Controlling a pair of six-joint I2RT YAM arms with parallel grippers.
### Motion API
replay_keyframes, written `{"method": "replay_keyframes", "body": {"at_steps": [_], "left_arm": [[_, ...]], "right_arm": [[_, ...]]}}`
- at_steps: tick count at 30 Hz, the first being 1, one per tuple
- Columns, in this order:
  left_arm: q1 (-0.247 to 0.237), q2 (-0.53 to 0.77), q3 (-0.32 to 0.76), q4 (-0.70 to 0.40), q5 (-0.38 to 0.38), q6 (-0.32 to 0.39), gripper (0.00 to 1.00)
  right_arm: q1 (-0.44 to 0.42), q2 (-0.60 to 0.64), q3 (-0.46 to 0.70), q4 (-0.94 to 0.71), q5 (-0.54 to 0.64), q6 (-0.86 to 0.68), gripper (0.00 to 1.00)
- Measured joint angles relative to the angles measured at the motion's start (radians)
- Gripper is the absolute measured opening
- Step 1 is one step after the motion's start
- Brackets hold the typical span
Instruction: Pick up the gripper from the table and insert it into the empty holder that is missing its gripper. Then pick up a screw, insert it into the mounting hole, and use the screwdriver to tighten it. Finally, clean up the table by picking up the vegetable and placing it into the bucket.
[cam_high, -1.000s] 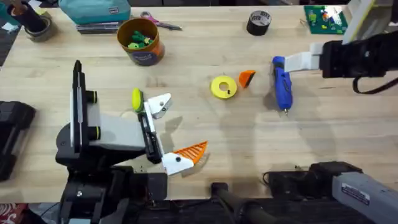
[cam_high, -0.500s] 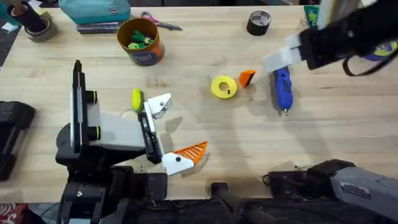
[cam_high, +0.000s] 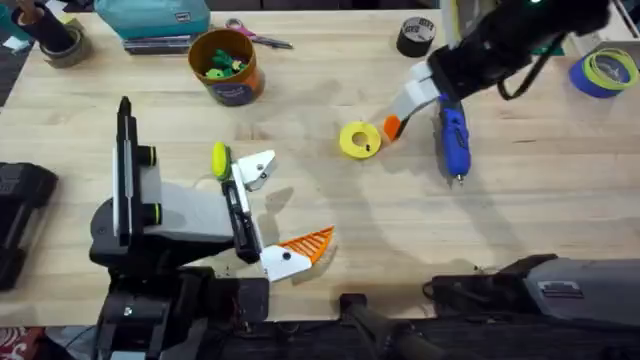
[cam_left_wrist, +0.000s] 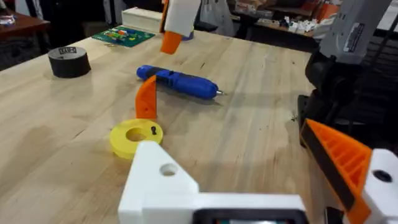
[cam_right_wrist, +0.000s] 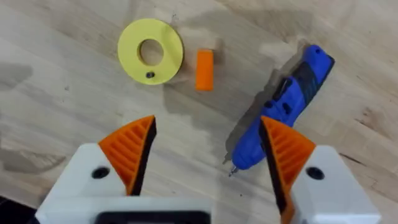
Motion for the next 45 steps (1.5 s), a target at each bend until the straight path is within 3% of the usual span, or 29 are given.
{"method": "replay_keyframes", "body": {"at_steps": [7, 23, 38, 45], "left_arm": [[0.000, 0.000, 0.000, 0.000, 0.000, 0.002, 0.985], [0.000, 0.000, 0.000, 0.000, 0.000, 0.002, 0.985], [0.000, 0.000, 0.000, 0.000, 0.000, 0.002, 0.986], [0.000, 0.000, 0.000, 0.000, 0.000, 0.002, 0.986]], "right_arm": [[0.002, 0.044, -0.022, 0.069, 0.006, 0.030, 0.996], [0.002, 0.045, -0.244, 0.224, 0.006, 0.146, 0.996], [0.002, 0.158, -0.247, 0.277, 0.006, 0.168, 0.996], [0.002, 0.217, -0.192, 0.280, 0.006, 0.170, 0.996]]}}
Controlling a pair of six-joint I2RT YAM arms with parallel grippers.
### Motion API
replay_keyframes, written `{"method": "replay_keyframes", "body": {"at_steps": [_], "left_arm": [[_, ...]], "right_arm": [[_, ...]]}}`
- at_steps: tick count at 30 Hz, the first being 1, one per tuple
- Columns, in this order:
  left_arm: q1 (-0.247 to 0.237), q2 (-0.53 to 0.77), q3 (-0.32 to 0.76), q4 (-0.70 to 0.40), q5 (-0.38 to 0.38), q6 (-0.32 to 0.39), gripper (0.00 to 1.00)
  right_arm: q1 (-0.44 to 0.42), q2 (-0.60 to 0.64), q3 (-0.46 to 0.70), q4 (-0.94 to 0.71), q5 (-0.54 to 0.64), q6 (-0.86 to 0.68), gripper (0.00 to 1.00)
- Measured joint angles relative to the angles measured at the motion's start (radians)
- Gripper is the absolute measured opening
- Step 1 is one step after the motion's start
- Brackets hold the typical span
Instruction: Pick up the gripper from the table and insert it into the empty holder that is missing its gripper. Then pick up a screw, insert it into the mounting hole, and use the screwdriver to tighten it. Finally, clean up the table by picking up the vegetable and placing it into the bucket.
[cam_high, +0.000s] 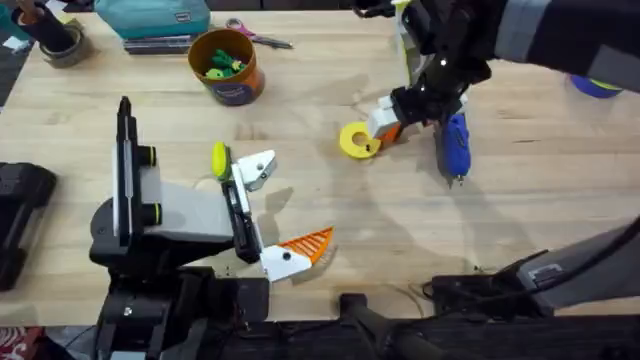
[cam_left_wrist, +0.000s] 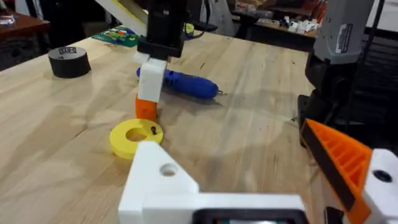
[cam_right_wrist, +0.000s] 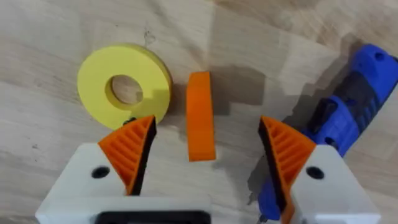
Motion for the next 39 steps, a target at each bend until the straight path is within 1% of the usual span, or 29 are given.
{"method": "replay_keyframes", "body": {"at_steps": [6, 10, 13, 15, 18, 20, 21, 23, 24, 33, 39], "left_arm": [[0.000, 0.000, 0.000, 0.000, 0.000, 0.000, 0.986], [0.000, 0.000, 0.000, 0.000, 0.000, 0.000, 0.986], [0.000, 0.000, 0.000, 0.000, 0.000, 0.000, 0.985], [0.000, 0.000, 0.000, 0.000, 0.000, 0.000, 0.986], [0.000, 0.000, 0.000, 0.000, 0.000, 0.000, 0.986], [0.000, 0.000, 0.000, 0.000, 0.000, 0.000, 0.986], [0.000, 0.000, 0.000, 0.000, 0.000, 0.000, 0.986], [0.000, 0.000, 0.000, 0.000, 0.000, 0.000, 0.986], [0.000, 0.000, 0.000, 0.000, 0.000, 0.000, 0.985], [0.000, 0.000, 0.000, 0.000, 0.000, 0.000, 0.985], [0.000, 0.000, 0.000, 0.000, 0.000, 0.000, 0.985]], "right_arm": [[0.000, 0.008, 0.035, 0.002, 0.000, 0.000, 0.985], [0.000, 0.008, 0.041, 0.007, 0.000, 0.000, 0.912], [0.000, 0.011, 0.042, 0.009, 0.000, 0.000, 0.811], [0.000, 0.018, 0.043, 0.010, 0.000, 0.000, 0.709], [0.000, 0.031, 0.043, 0.011, 0.000, 0.003, 0.441], [0.000, 0.036, 0.043, 0.013, 0.000, 0.003, 0.283], [0.000, 0.036, 0.043, 0.013, 0.000, 0.004, 0.220], [0.000, 0.036, 0.043, 0.017, 0.000, 0.003, 0.050], [0.000, 0.036, 0.043, 0.021, 0.000, 0.004, 0.020], [0.000, 0.036, 0.044, 0.021, 0.000, 0.004, 0.012], [0.000, 0.024, 0.075, -0.048, 0.000, 0.004, 0.011]]}}
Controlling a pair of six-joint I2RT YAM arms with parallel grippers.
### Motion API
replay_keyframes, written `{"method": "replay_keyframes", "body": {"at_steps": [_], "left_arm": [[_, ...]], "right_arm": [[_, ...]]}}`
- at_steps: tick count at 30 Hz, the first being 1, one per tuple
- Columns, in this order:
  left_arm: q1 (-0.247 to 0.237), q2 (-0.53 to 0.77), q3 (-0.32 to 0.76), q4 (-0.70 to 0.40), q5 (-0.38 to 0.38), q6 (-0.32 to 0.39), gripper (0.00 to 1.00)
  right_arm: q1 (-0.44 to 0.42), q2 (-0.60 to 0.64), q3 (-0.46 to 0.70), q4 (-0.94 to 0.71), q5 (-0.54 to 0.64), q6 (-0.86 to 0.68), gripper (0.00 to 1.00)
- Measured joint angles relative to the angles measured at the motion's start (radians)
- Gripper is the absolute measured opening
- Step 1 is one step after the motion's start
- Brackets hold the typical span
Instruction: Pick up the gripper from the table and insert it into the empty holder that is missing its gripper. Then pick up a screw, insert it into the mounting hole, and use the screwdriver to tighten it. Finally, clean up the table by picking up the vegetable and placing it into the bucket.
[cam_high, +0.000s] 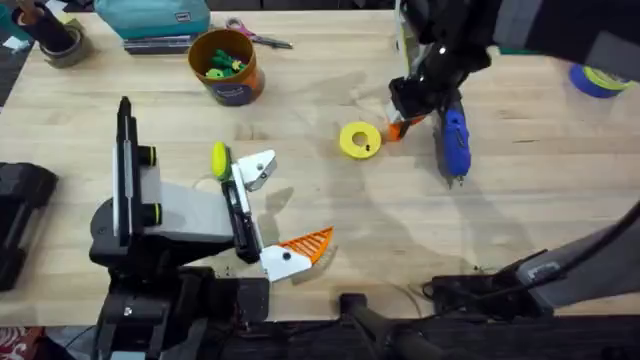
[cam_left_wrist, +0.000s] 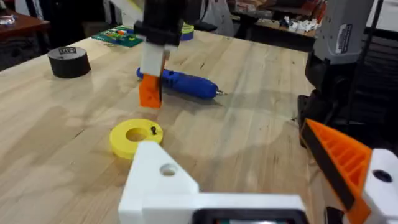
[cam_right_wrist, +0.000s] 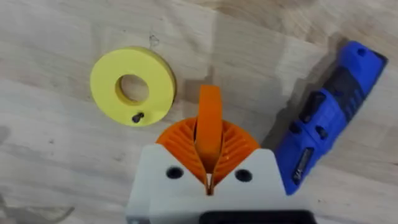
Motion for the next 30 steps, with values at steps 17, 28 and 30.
{"method": "replay_keyframes", "body": {"at_steps": [17, 28, 30], "left_arm": [[0.000, 0.000, 0.000, 0.000, 0.000, 0.000, 0.985], [0.000, 0.000, 0.000, 0.000, 0.000, 0.000, 0.985], [0.000, 0.000, 0.000, 0.000, 0.000, 0.000, 0.985]], "right_arm": [[0.000, -0.208, 0.278, -0.267, -0.035, 0.000, 0.011], [0.000, -0.447, 0.240, -0.127, -0.268, 0.005, 0.010], [0.000, -0.493, 0.176, -0.045, -0.346, 0.015, 0.010]]}}
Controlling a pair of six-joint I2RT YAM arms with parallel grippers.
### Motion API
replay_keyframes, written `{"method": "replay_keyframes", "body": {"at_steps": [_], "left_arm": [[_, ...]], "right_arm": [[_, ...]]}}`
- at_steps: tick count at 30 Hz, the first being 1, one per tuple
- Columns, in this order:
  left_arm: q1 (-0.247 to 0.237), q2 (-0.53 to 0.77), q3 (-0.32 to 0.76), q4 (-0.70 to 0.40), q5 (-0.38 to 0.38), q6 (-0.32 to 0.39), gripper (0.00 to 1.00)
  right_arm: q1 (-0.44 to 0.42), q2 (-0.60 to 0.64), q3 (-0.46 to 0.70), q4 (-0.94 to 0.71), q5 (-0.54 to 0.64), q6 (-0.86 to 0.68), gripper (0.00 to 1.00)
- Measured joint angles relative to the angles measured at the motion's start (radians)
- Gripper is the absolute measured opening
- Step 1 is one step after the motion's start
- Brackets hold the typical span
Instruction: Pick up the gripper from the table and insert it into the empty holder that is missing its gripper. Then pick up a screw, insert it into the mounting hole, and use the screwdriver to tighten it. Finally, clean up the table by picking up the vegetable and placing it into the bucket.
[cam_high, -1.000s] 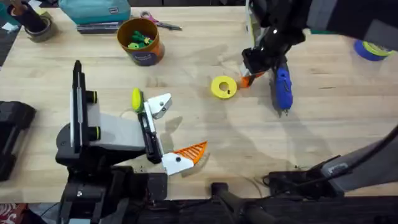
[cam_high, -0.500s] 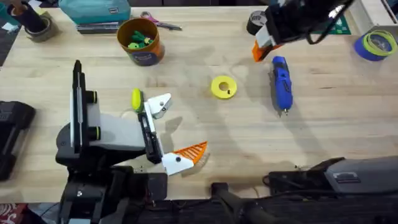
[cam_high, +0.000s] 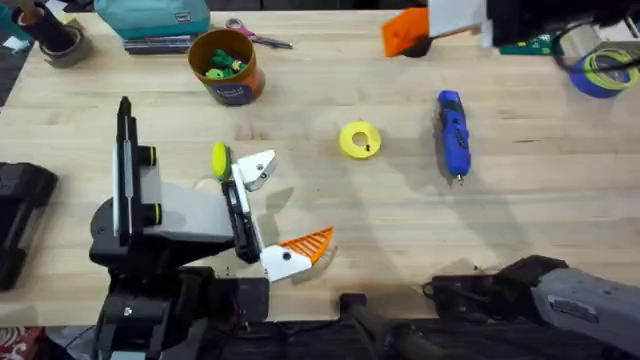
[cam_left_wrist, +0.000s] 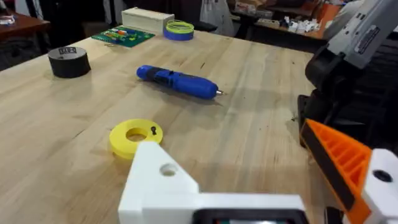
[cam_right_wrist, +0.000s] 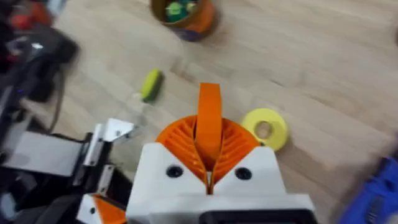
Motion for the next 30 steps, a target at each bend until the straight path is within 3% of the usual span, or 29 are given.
{"method": "replay_keyframes", "body": {"at_steps": [9, 17, 30], "left_arm": [[0.000, 0.000, 0.000, 0.000, 0.000, 0.000, 0.985], [0.000, 0.000, 0.000, 0.000, 0.000, 0.000, 0.985], [0.000, 0.000, 0.000, 0.000, 0.000, 0.000, 0.986]], "right_arm": [[0.000, -0.110, -0.372, 0.416, -0.279, 0.154, 0.010], [-0.003, -0.137, -0.699, 1.053, -0.515, 0.414, 0.009], [-0.085, -0.136, -0.995, 1.765, -0.754, 0.912, 0.009]]}}
